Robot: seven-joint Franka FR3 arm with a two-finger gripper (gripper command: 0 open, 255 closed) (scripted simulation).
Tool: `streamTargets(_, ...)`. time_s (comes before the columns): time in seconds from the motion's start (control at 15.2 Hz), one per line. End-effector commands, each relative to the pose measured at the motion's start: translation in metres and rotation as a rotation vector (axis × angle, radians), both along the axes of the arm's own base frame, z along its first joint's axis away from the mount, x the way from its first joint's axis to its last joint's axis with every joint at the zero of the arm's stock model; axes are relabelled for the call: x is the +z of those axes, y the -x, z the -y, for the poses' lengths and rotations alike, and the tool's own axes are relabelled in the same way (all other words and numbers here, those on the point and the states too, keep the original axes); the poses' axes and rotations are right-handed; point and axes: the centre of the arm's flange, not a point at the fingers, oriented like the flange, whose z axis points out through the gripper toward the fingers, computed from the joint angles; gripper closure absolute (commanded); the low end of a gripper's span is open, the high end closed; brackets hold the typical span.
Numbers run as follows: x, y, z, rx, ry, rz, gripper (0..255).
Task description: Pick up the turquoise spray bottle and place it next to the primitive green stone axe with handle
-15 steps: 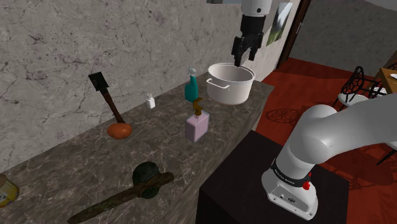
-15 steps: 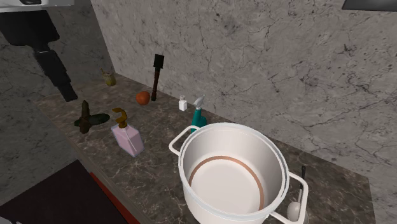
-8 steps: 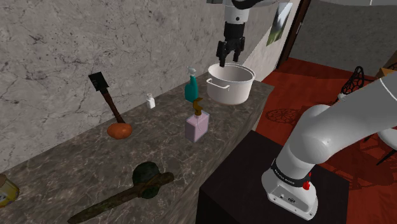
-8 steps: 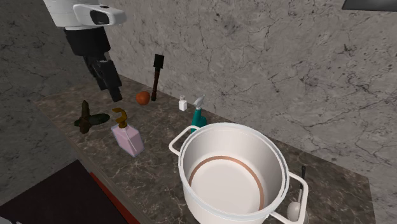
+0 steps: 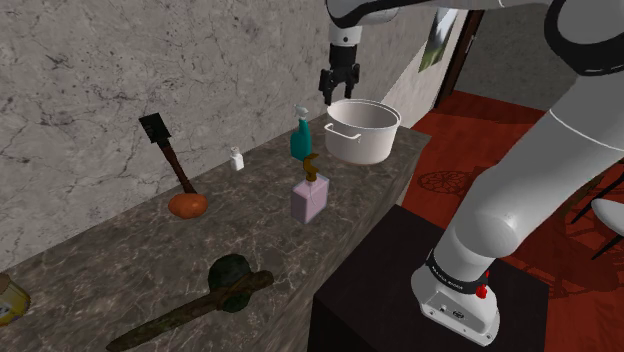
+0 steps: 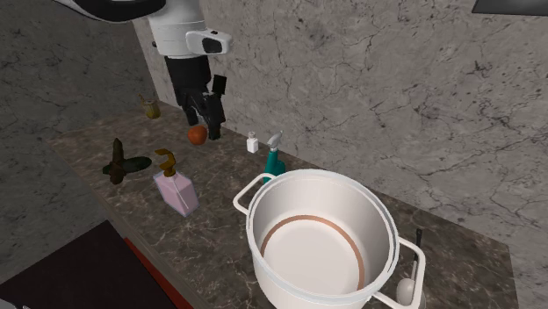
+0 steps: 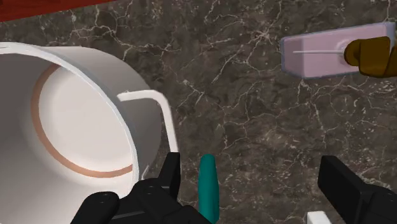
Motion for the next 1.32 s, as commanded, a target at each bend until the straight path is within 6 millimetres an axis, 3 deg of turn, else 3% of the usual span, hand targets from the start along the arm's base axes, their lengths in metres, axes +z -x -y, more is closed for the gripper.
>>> streamTargets(0.0,-0.015,-0.025,0.006,0.003,-0.003,0.0,0)
streamTargets(0.86,-0.081,-0.178,0.052,0.021,-0.026,0.0,0)
streamTargets(0.92,-0.084,-0.185,0.054,0.022,-0.027,0.0,0)
streamTargets(1.25,-0.111,-0.185,0.054,0.022,-0.027,0.0,0)
